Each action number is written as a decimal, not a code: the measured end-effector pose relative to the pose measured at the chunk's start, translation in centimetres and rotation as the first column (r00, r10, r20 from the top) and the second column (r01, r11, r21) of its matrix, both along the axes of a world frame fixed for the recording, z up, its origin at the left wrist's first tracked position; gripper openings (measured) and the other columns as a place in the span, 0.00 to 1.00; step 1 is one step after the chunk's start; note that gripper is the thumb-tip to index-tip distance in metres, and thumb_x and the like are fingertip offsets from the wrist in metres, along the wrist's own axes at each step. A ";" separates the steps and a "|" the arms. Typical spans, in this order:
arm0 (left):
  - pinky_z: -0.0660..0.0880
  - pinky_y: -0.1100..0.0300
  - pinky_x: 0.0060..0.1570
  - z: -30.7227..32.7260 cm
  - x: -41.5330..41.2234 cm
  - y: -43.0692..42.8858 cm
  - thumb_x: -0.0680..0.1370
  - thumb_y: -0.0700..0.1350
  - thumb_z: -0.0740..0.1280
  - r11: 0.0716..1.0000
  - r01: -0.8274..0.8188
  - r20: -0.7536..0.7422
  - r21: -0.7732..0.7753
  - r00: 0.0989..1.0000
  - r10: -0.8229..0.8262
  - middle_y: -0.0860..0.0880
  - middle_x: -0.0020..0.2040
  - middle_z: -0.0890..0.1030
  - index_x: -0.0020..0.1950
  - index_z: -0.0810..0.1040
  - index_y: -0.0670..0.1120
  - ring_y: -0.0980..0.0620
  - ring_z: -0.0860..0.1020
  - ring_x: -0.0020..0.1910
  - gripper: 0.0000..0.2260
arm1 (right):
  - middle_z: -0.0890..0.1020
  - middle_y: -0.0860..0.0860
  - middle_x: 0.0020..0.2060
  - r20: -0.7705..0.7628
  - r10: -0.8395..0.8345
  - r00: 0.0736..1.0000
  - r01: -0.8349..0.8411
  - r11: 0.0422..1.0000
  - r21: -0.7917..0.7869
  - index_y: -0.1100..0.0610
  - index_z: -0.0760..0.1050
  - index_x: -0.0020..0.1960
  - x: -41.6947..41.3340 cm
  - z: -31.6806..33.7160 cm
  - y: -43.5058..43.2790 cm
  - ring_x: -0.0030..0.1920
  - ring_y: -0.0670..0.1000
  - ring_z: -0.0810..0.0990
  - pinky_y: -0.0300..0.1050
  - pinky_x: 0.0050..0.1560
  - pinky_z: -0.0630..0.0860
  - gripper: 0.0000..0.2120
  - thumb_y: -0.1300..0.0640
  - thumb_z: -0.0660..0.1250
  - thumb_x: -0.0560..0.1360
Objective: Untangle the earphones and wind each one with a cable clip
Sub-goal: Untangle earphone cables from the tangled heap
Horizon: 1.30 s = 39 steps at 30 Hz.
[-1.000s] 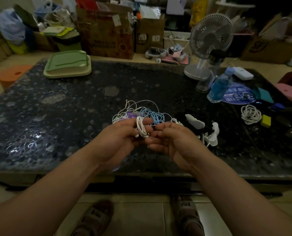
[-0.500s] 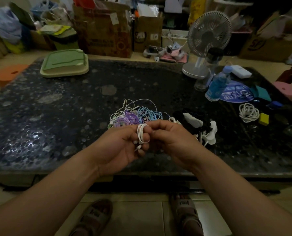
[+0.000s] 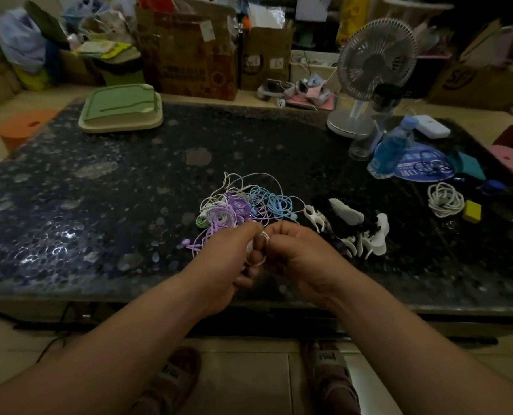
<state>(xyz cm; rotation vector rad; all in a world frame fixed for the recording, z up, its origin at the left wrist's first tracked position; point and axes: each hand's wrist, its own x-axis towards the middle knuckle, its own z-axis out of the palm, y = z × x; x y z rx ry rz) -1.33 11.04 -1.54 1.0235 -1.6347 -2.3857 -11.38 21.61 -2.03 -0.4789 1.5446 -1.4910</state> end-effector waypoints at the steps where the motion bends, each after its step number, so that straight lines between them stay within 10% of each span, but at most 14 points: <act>1: 0.57 0.65 0.22 0.0 -0.1 0.1 0.82 0.48 0.61 1.000 -0.007 0.008 -0.028 1.000 0.007 0.48 0.30 0.68 0.37 0.71 0.48 0.52 0.64 0.27 0.13 | 0.79 0.59 0.42 -0.025 -0.003 1.000 0.003 1.000 -0.003 0.57 0.77 0.47 0.1 0.1 0.0 0.43 0.56 0.75 0.51 0.46 0.73 0.07 0.61 0.72 0.69; 20: 0.65 0.70 0.20 1.5 0.2 1.0 0.89 0.50 0.54 0.966 -0.023 -0.052 -0.258 0.999 0.010 0.57 0.24 0.74 0.46 0.74 0.46 0.62 0.70 0.19 0.16 | 0.86 0.57 0.45 -0.377 -0.038 0.925 0.072 0.994 0.077 0.54 0.79 0.52 0.9 -0.7 0.0 0.48 0.62 0.85 0.67 0.55 0.80 0.05 0.57 0.72 0.77; 25: 0.68 0.65 0.29 0.4 0.1 0.0 0.88 0.54 0.55 0.843 0.047 0.051 -0.536 0.998 -0.023 0.55 0.31 0.76 0.46 0.75 0.48 0.59 0.74 0.30 0.17 | 0.88 0.50 0.43 -0.337 -0.011 0.942 0.057 0.991 0.124 0.51 0.84 0.51 1.1 -1.0 0.3 0.47 0.55 0.87 0.62 0.56 0.83 0.08 0.48 0.70 0.80; 28: 0.71 0.64 0.37 -1.0 -0.2 -0.4 0.87 0.54 0.55 0.663 0.109 0.105 -0.740 0.993 -0.046 0.52 0.39 0.76 0.51 0.77 0.43 0.52 0.75 0.40 0.18 | 0.85 0.46 0.35 -0.492 0.030 0.870 0.047 0.988 0.144 0.51 0.84 0.45 1.2 -0.5 0.8 0.36 0.43 0.82 0.40 0.39 0.79 0.10 0.52 0.68 0.82; 36: 0.74 0.49 0.44 -0.4 -2.0 2.4 0.87 0.55 0.57 0.805 -0.088 -0.072 -0.586 0.996 0.056 0.41 0.43 0.78 0.49 0.76 0.44 0.51 0.76 0.40 0.18 | 0.79 0.47 0.38 -0.801 -0.022 0.598 0.201 0.972 0.123 0.52 0.75 0.43 0.4 -0.9 1.3 0.37 0.47 0.76 0.45 0.38 0.73 0.11 0.49 0.65 0.83; 39: 0.72 0.58 0.33 0.0 -3.2 1.7 0.87 0.53 0.58 0.939 -0.041 -0.043 -0.340 0.999 0.028 0.48 0.36 0.77 0.46 0.75 0.46 0.54 0.74 0.32 0.16 | 0.79 0.48 0.38 -0.731 0.015 0.682 0.116 0.985 0.128 0.54 0.75 0.45 -1.3 -0.7 1.9 0.37 0.47 0.75 0.45 0.38 0.71 0.11 0.50 0.65 0.83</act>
